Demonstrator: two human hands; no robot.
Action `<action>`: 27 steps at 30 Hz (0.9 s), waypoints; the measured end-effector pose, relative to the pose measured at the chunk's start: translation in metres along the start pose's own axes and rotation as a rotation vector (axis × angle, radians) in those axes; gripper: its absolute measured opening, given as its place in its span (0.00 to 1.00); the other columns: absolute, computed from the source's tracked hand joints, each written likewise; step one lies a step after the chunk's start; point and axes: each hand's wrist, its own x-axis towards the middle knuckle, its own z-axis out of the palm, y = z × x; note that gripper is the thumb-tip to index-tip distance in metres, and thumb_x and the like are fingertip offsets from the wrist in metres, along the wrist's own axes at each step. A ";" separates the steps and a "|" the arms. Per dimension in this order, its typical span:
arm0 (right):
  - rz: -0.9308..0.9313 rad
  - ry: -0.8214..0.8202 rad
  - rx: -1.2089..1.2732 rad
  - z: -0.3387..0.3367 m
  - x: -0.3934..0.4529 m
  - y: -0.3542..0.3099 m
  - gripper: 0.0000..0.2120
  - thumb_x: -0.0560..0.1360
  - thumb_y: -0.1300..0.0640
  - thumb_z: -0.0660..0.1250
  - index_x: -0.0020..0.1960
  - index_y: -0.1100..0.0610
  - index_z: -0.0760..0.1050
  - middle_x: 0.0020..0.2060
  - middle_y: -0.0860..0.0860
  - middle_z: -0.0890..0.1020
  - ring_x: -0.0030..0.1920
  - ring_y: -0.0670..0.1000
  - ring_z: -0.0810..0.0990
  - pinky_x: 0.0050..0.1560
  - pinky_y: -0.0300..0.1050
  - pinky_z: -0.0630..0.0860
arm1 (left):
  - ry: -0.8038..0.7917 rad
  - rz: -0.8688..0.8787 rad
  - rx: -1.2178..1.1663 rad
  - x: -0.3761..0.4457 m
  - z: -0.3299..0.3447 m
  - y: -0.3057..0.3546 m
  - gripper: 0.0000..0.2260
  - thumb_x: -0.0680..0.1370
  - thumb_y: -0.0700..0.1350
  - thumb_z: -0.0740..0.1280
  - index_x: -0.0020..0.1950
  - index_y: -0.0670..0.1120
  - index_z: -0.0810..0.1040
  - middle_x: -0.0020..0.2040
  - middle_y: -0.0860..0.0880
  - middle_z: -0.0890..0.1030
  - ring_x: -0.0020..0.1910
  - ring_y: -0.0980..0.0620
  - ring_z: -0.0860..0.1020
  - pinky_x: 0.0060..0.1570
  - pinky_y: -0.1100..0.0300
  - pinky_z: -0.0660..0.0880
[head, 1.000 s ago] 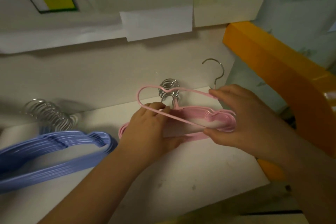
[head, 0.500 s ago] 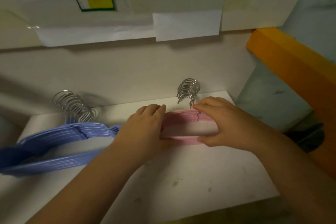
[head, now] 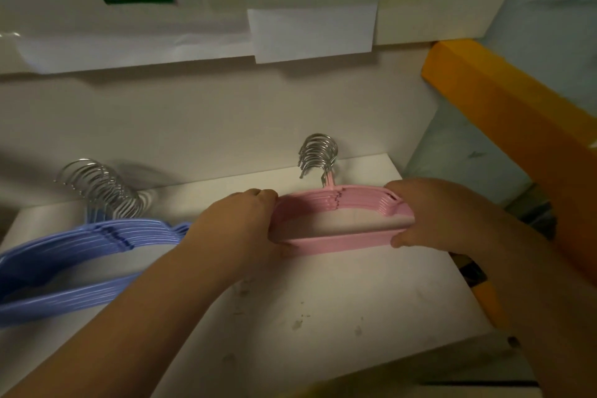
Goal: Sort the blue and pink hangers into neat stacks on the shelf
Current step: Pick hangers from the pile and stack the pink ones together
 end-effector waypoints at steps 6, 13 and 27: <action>0.017 -0.081 0.010 -0.001 0.009 0.006 0.28 0.58 0.46 0.80 0.54 0.47 0.72 0.46 0.44 0.78 0.44 0.46 0.78 0.45 0.50 0.79 | 0.002 0.006 0.038 0.002 0.012 -0.010 0.15 0.70 0.58 0.68 0.51 0.52 0.73 0.47 0.52 0.76 0.46 0.48 0.77 0.41 0.57 0.71; 0.081 -0.062 -0.161 0.004 0.006 0.008 0.28 0.63 0.49 0.78 0.60 0.50 0.73 0.48 0.47 0.79 0.45 0.49 0.78 0.46 0.45 0.78 | 0.015 0.033 0.089 0.003 0.011 -0.013 0.14 0.68 0.58 0.69 0.45 0.53 0.69 0.37 0.54 0.68 0.39 0.49 0.72 0.38 0.58 0.66; 0.146 -0.086 -0.139 0.006 0.012 0.010 0.28 0.62 0.49 0.79 0.58 0.53 0.73 0.46 0.49 0.78 0.45 0.49 0.77 0.42 0.42 0.73 | 0.052 0.074 0.124 0.006 0.023 -0.021 0.12 0.70 0.54 0.68 0.47 0.52 0.70 0.38 0.54 0.70 0.40 0.48 0.75 0.38 0.58 0.70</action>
